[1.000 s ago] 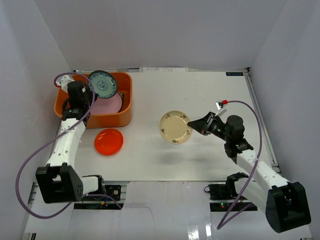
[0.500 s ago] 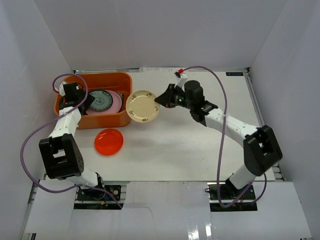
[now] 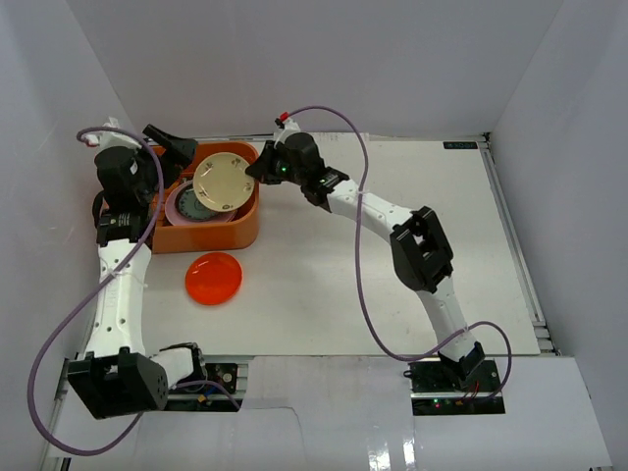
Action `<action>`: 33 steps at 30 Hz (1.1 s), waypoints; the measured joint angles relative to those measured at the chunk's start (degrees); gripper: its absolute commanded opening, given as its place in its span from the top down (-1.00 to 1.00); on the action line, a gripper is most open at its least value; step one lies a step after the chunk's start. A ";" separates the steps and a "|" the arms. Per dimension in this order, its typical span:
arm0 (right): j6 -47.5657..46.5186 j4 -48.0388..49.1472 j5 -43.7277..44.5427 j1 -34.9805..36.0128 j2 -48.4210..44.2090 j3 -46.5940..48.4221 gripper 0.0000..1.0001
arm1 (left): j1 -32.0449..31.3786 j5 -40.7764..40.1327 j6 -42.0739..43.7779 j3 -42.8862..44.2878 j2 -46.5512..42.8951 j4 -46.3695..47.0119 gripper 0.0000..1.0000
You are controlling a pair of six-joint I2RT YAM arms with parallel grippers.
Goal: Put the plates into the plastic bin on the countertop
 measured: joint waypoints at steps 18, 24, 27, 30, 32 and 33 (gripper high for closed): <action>-10.60 5.29 19.85 10.51 22.84 25.66 0.67 | -19.89 5.27 9.01 -1.14 -16.55 0.74 -0.96; -12.90 6.14 22.73 11.98 24.00 25.24 -0.10 | -21.22 4.68 10.62 -4.76 -18.67 -0.70 -0.96; -13.90 7.45 23.04 11.89 22.16 22.01 -0.19 | -21.44 4.37 11.06 -5.95 -20.74 -1.31 -0.96; -14.08 9.81 21.22 11.78 15.41 11.67 -0.24 | -21.77 3.50 11.43 -6.14 -22.56 -1.55 -0.96; -14.03 10.97 19.26 12.20 9.25 3.72 -0.28 | -21.97 3.13 11.56 -6.14 -23.34 -1.51 -0.96; -13.84 11.80 18.01 12.46 5.05 -1.49 -0.30 | -22.08 3.02 11.56 -6.14 -23.56 -1.49 -0.96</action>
